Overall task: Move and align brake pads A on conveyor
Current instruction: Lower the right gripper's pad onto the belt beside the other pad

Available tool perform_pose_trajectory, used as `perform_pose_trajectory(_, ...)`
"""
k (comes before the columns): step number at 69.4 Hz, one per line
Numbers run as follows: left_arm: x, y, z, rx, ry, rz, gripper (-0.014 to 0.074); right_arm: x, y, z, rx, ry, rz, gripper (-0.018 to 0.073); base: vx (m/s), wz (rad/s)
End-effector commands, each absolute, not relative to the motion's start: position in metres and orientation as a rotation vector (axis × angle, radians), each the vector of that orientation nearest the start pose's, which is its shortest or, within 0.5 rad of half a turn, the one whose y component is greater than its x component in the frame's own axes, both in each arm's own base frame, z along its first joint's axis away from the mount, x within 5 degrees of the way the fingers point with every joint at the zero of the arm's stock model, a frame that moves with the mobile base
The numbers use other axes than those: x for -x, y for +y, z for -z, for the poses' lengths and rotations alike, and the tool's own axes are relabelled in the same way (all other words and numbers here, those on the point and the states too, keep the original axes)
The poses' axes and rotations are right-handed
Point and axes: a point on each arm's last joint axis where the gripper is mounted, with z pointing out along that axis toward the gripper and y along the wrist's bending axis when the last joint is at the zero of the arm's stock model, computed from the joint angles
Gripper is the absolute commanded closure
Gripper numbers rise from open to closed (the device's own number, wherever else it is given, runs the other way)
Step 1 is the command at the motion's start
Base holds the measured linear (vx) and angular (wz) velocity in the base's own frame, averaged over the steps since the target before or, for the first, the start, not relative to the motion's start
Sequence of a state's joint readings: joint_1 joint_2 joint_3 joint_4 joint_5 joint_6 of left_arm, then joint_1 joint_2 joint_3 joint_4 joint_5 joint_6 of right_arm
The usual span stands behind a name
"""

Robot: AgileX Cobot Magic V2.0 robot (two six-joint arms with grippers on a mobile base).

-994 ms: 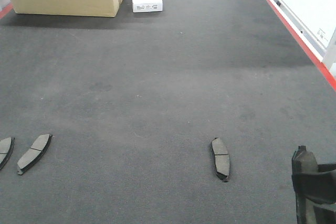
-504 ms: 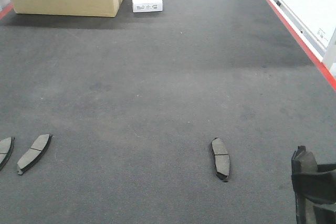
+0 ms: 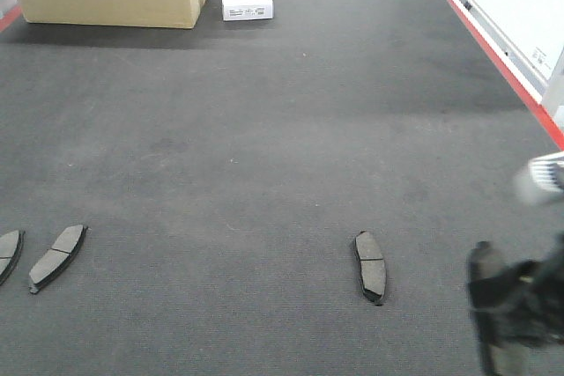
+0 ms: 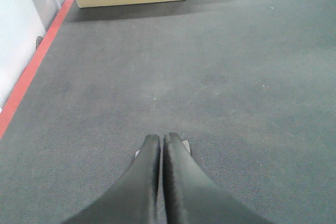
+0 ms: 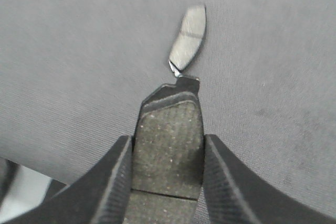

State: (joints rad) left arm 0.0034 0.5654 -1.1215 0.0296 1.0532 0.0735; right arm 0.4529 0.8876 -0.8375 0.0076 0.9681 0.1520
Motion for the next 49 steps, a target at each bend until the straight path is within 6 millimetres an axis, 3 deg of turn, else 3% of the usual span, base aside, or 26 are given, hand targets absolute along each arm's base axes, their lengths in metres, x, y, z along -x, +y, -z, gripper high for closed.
perform_pose_trajectory(1, -0.055, 0.002, -0.448, -0.062, 1.907, -0.075, 0.0604, -0.163, 0.072, -0.332, 0.345, 2.427, -0.246, 0.0567, 0.0, 0.0)
perform_pose_trajectory(26, -0.055, 0.002, -0.448, -0.062, 1.907, -0.075, 0.0604, -0.257, 0.057, -0.303, 0.335, 2.614, -0.062, 0.0566, 0.0, 0.0)
perform_pose_trajectory(49, -0.055, 0.002, -0.448, -0.062, 1.907, -0.075, 0.0604, -0.331, 0.07, -0.252, 0.352, 2.749, -0.043, 0.0566, 0.0, 0.0)
